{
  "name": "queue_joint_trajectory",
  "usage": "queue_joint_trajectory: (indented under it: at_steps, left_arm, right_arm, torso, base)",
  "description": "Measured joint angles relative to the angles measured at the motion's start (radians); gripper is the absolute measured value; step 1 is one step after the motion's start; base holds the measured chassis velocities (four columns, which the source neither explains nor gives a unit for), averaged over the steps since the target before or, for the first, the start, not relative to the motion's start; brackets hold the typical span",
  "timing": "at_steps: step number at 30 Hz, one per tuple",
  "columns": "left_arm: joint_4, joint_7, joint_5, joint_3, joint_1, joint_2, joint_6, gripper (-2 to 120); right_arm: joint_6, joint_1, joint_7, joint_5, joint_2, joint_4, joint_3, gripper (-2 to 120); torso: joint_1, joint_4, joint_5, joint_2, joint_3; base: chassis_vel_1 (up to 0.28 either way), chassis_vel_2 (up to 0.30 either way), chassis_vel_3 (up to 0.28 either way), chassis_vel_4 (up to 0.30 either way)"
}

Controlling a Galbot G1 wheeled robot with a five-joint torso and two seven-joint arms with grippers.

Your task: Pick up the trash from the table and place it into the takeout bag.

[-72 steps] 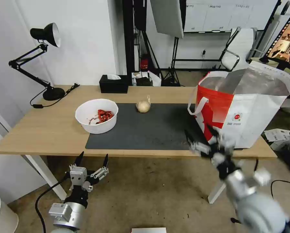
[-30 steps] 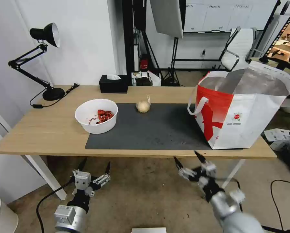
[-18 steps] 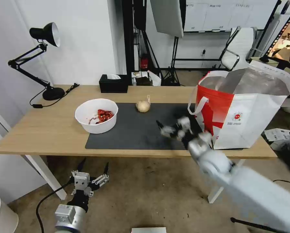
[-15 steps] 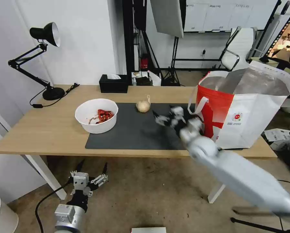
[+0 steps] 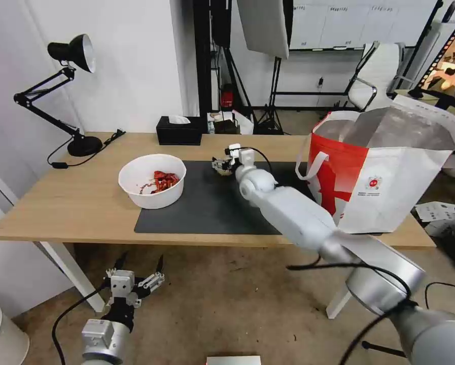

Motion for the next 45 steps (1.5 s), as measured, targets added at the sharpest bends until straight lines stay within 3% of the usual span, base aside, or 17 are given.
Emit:
queue_joint_trajectory:
  at_steps: [7,20,37,41,44,45]
  left_arm:
    - [-0.012,-0.008,-0.002,-0.01,0.008,-0.001,-0.001,100]
    - [-0.037,-0.019,-0.004,-0.02,0.026,-0.007,-0.003,100]
    - [-0.065,-0.022,0.001,-0.039,0.053,-0.015,-0.008,100]
    - [-0.073,-0.023,0.004,-0.04,0.059,-0.018,-0.008,100]
    - [-0.089,-0.025,0.005,-0.042,0.065,-0.02,-0.008,100]
    - [-0.089,-0.025,0.005,-0.042,0.065,-0.02,-0.008,100]
  right_arm:
    - [-0.043,0.036,-0.067,-0.037,0.067,-0.115,0.037,100]
    - [-0.125,0.034,-0.011,-0.071,0.073,-0.112,0.039,98]
    - [-0.185,0.006,0.04,-0.048,0.051,-0.048,0.056,38]
    - [-0.17,-0.03,0.078,-0.033,-0.013,0.074,0.059,25]
    - [-0.146,-0.106,0.158,-0.026,-0.142,0.343,0.073,13]
    - [-0.146,-0.106,0.158,-0.026,-0.142,0.343,0.073,13]
  torso:
    - [0.0,0.0002,0.0001,0.0,0.0]
    - [0.0,0.0,0.0002,0.0,0.0]
    - [0.0,0.0002,0.0002,0.0,0.0]
    - [0.0,0.0003,0.0003,0.0,0.0]
    - [0.0,0.0004,0.0004,0.0,0.0]
    - [0.0,0.0004,0.0004,0.0,0.0]
  base:
    - [0.0,0.0,0.0,0.0]
    - [0.0,0.0,0.0,0.0]
    - [0.0,0.0,0.0,0.0]
    - [0.0,0.0,0.0,0.0]
    - [0.0,0.0,0.0,0.0]
    - [0.0,0.0,0.0,0.0]
